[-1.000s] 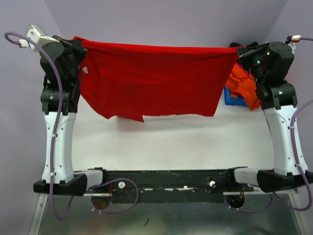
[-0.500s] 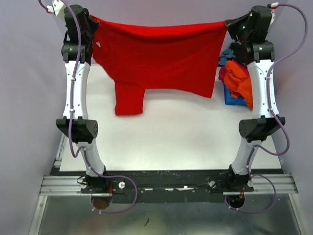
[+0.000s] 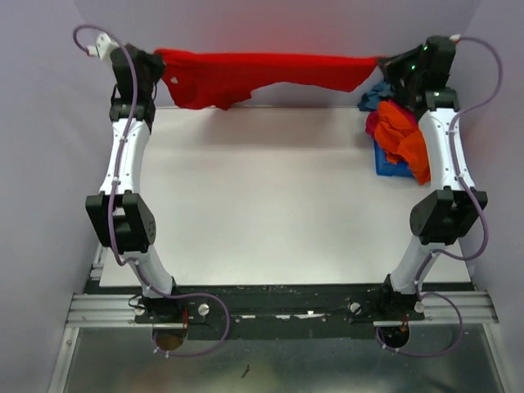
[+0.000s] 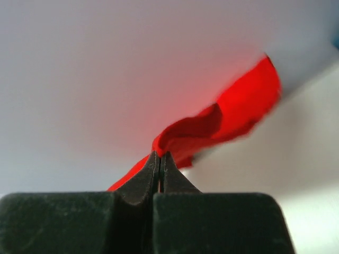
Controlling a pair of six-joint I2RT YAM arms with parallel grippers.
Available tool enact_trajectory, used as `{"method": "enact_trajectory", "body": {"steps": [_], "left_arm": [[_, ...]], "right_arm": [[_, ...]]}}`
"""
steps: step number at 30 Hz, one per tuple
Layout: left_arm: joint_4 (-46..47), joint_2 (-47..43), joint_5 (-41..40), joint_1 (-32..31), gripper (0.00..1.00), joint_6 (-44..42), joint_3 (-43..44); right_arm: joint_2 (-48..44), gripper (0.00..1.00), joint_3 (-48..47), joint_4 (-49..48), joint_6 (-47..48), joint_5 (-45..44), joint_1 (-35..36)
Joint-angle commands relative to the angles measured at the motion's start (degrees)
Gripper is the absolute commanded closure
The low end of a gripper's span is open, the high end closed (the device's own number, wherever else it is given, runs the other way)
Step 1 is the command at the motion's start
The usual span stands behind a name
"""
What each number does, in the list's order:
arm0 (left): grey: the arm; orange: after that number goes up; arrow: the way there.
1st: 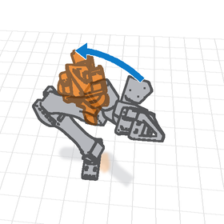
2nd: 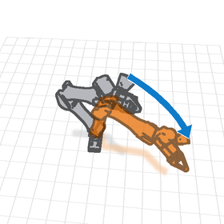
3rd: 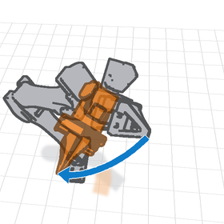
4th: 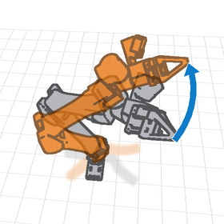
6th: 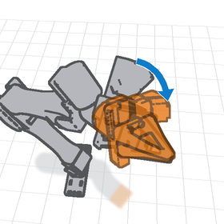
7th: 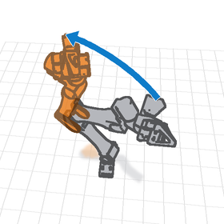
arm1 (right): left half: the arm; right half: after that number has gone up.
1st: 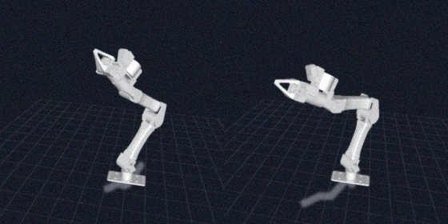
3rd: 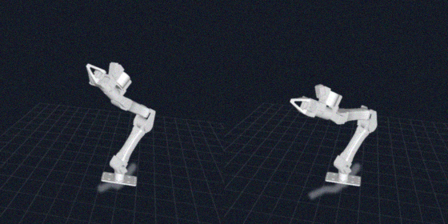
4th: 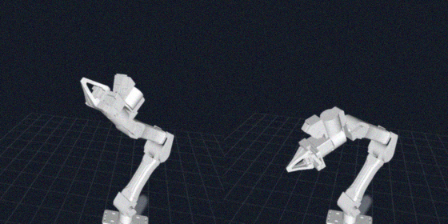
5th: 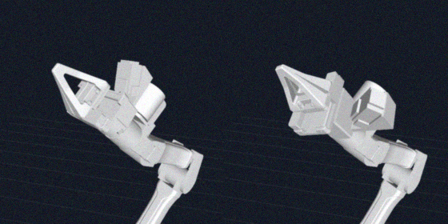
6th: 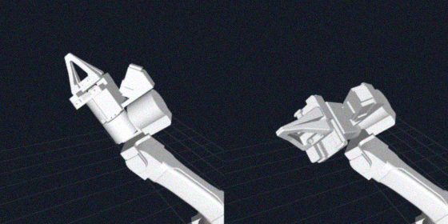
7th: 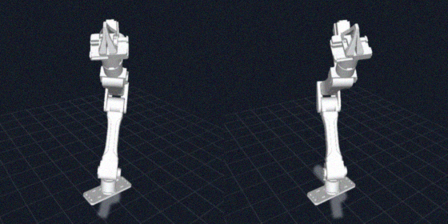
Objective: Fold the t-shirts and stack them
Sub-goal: Fold the flattened tshirt in 1/3 of the way
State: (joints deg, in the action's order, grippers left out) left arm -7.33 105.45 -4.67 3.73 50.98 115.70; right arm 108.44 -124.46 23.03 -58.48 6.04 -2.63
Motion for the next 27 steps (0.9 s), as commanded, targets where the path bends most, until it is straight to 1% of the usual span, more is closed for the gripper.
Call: {"method": "enact_trajectory", "body": {"steps": [1, 3, 7, 10, 14, 16, 19, 23, 24, 27], "left_arm": [[14.6, -5.85, -0.34, 1.9, 1.0, 0.26, -25.55], [17.43, -8.49, -1.04, 1.9, 1.0, -0.09, -35.5], [21.04, -14.12, -2.28, 1.72, 1.0, 1.31, -52.64], [21.22, -17.37, -2.71, 1.72, 1.0, 3.5, -62.67], [18.68, -21.94, -3.42, 1.72, 1.0, 5.0, -72.34], [17.1, -24.75, -3.33, 1.72, 1.0, 4.13, -75.17], [11.74, -31.16, -6.05, 1.9, 1.0, 3.25, -79.04], [4.01, -40.22, -9.48, 1.9, 1.0, 1.75, -82.03], [2.51, -41.8, -9.57, 1.81, 1.0, 1.75, -82.56], [-1.89, -44.71, -8.61, 1.9, 1.0, 2.28, -84.49]], "right_arm": [[-1.47, 0.99, 19.74, -2.54, -0.67, 4.24, -0.88], [-3.14, 0.99, 28.71, -4.56, -0.41, 4.15, -0.97], [-5.08, 0.99, 40.24, -5.62, 0.56, 3.54, -0.79], [-6.13, 0.99, 47.8, -5.8, 0.56, 3.18, -0.88], [-8.77, 0.99, 56.86, -6.24, -1.02, 1.17, -0.44], [-10.52, 0.99, 60.2, -6.15, -1.29, -0.41, -0.09], [-14.65, 0.99, 65.12, -5.71, -1.55, -3.22, 0.08], [-21.24, 1.0, 71.36, -4.84, -1.9, -5.69, 0.26], [-22.65, 0.99, 72.6, -4.14, -1.9, -7.87, 0.26], [-25.38, 0.99, 76.29, -2.73, -1.64, -8.07, 0.35]]}}
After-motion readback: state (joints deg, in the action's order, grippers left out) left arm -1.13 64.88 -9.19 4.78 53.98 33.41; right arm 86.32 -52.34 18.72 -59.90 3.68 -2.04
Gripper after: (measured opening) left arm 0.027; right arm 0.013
